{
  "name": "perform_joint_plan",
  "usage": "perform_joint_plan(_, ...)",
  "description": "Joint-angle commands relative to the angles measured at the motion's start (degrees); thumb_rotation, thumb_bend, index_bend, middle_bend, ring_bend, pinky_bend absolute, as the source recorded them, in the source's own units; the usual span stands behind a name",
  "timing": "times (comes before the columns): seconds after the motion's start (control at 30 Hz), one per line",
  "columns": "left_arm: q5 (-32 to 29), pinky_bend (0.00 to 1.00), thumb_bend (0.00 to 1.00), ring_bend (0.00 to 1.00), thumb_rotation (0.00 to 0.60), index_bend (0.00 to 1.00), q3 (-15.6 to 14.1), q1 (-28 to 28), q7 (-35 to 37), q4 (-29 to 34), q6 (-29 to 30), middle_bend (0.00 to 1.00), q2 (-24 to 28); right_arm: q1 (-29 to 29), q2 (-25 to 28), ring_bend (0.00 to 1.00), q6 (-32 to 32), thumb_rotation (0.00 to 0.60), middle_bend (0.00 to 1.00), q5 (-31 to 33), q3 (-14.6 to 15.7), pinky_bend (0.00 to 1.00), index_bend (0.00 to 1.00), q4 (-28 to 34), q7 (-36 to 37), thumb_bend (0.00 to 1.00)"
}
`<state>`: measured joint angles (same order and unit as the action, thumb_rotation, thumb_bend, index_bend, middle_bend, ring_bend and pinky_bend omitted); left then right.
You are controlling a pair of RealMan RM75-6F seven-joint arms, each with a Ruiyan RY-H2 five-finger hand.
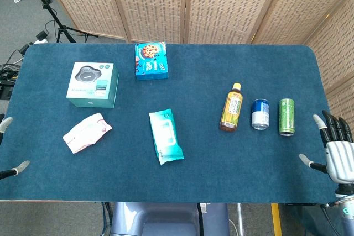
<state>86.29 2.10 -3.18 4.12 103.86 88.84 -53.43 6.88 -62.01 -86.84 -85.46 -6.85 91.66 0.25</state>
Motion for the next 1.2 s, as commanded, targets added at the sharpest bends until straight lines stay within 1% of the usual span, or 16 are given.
perform_joint_plan(0.03,0.41,0.00,0.00,0.00,0.600,0.00,-0.12,0.14,0.51,-0.12,0.14,0.00,0.22,0.05,0.30,0.00,0.04,0.600,0.00,-0.29,0.04,0.00,0.00,-0.04,0.65,0.00)
perform_joint_plan(0.3,0.92,0.00,0.00,0.00,0.600,0.00,0.06,-0.11,1.25,-0.39,-0.13,0.00,0.73,0.38,0.47,0.00,0.55,0.600,0.01,0.90,-0.89,0.00,0.00,-1.36,3.42,0.00)
perform_joint_plan(0.33,0.94,0.00,0.00,0.00,0.600,0.00,0.18,-0.13,1.37,-0.39,-0.02,0.00,0.82,0.48,0.51,0.05,0.72,0.600,0.08,1.65,-1.37,0.02,0.00,-1.65,4.22,0.00)
perform_joint_plan(0.37,0.86,0.00,0.00,0.00,0.600,0.00,0.32,-0.12,1.57,-0.37,0.10,0.00,0.87,0.62,0.47,0.13,0.85,0.600,0.17,2.50,-1.97,0.10,0.00,-2.07,4.84,0.00)
perform_joint_plan(0.4,0.73,0.00,0.00,0.00,0.600,0.00,0.47,-0.11,1.77,-0.36,0.22,0.00,0.90,0.80,0.28,0.32,0.81,0.600,0.37,3.47,-2.74,0.28,0.00,-2.80,5.11,0.00)
perform_joint_plan(0.43,0.47,0.00,0.00,0.00,0.600,0.00,0.66,-0.14,1.88,-0.40,0.25,0.00,0.90,1.16,-0.34,0.53,0.41,0.600,0.58,4.49,-3.86,0.53,0.00,-4.37,4.75,0.00)
perform_joint_plan(0.47,0.31,0.00,0.00,0.00,0.600,0.00,0.74,-0.23,1.80,-0.42,0.08,0.00,0.89,1.46,-0.94,0.65,-0.04,0.600,0.69,4.93,-4.57,0.70,0.00,-5.73,4.26,0.01)
perform_joint_plan(0.5,0.16,0.00,0.00,0.00,0.600,0.00,0.80,-0.35,1.68,-0.40,-0.17,0.00,0.88,1.73,-1.48,0.78,0.28,0.600,0.80,5.61,-4.90,0.87,0.00,-6.91,3.71,0.08)
perform_joint_plan(0.53,-0.07,0.00,0.00,0.00,0.600,0.00,0.94,-0.64,1.38,-0.35,-0.63,0.00,0.85,2.16,-1.85,0.85,1.52,0.600,0.87,6.46,-4.96,0.96,0.00,-8.03,3.26,0.23)
perform_joint_plan(0.57,-0.33,0.00,0.00,0.00,0.600,0.00,1.09,-0.83,1.06,-0.35,-0.90,0.00,0.77,2.57,-1.92,0.89,2.74,0.600,0.89,6.98,-4.96,0.98,0.00,-8.63,3.35,0.34)
perform_joint_plan(0.6,-0.67,0.00,0.00,0.00,0.600,0.00,1.24,-1.01,0.63,-0.30,-1.18,0.00,0.64,2.90,-1.96,0.92,3.73,0.600,0.92,7.50,-5.04,1.00,0.00,-9.01,3.60,0.53)
perform_joint_plan(0.63,-1.09,0.00,0.00,0.00,0.600,0.00,1.40,-1.27,0.02,-0.12,-1.64,0.00,0.49,3.40,-1.88,0.93,5.22,0.600,0.93,8.08,-5.06,1.00,0.00,-9.47,3.91,0.66)
perform_joint_plan(0.73,-1.28,0.00,0.00,0.00,0.600,0.00,1.64,-1.70,-0.91,0.44,-2.15,0.00,0.50,4.63,-1.22,0.96,9.61,0.600,0.94,8.90,-4.21,1.00,0.00,-10.33,3.34,0.88)
perform_joint_plan(0.8,-1.25,0.00,0.00,0.00,0.600,0.00,2.04,-2.00,-1.21,1.14,-2.11,0.00,0.60,6.63,-0.62,0.97,16.22,0.600,0.94,9.77,-2.64,1.00,0.00,-10.89,1.62,0.97)
perform_joint_plan(1.0,-2.11,0.00,0.00,0.00,0.600,0.00,2.00,-2.27,-1.57,1.79,-3.23,0.00,0.97,10.58,-1.36,0.99,26.58,0.600,0.95,15.37,-1.61,1.00,0.00,-11.25,-5.82,1.00)
perform_joint_plan(1.2,-2.54,0.00,0.00,0.00,0.600,0.00,2.02,-2.37,-1.99,2.01,-3.62,0.00,0.85,12.03,-2.22,0.99,28.48,0.600,0.95,18.75,-1.85,1.00,0.00,-10.48,-10.14,1.00)
